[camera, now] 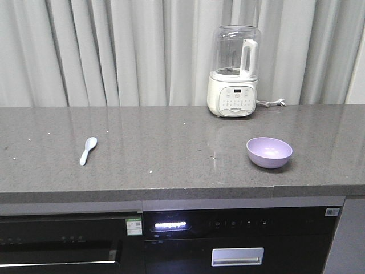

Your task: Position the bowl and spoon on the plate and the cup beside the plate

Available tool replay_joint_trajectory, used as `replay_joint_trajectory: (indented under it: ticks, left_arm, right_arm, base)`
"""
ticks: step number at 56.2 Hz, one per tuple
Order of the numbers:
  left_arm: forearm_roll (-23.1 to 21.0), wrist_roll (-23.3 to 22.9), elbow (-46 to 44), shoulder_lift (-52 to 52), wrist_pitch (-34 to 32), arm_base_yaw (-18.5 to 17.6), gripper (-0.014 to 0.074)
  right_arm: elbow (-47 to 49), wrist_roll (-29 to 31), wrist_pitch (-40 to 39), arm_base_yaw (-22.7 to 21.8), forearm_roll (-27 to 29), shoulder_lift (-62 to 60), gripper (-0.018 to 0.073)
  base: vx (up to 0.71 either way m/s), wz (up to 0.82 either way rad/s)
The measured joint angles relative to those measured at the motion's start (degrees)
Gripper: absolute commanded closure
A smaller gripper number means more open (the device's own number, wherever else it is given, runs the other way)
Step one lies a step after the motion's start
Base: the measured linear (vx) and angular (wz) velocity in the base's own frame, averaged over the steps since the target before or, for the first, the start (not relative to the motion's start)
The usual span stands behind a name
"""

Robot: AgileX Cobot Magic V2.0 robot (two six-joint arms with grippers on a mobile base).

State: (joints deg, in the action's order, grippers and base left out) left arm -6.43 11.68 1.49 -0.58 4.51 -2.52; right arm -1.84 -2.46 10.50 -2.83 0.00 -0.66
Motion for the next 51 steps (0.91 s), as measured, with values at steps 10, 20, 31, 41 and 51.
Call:
replay_joint_trajectory:
  ticks: [10, 20, 31, 41, 51]
  left_arm:
    - [0.0, 0.0, 0.0, 0.0, 0.0, 0.0, 0.0600]
    - [0.0, 0.0, 0.0, 0.0, 0.0, 0.0, 0.0600]
    - [0.0, 0.0, 0.0, 0.0, 0.0, 0.0, 0.0600]
    - [0.0, 0.0, 0.0, 0.0, 0.0, 0.0, 0.0600]
    - [0.0, 0.0, 0.0, 0.0, 0.0, 0.0, 0.0600]
  right_arm:
    - [0.0, 0.0, 0.0, 0.0, 0.0, 0.0, 0.0568]
    - [0.0, 0.0, 0.0, 0.0, 0.0, 0.0, 0.0568]
    - [0.0, 0.0, 0.0, 0.0, 0.0, 0.0, 0.0568]
    - [0.0, 0.0, 0.0, 0.0, 0.0, 0.0, 0.0568]
    - [0.0, 0.0, 0.0, 0.0, 0.0, 0.0, 0.0568]
  base:
    - [0.21, -0.11]
    - [0.28, -0.03]
    - [0.34, 0.14]
    - [0.40, 0.08]
    - [0.40, 0.04]
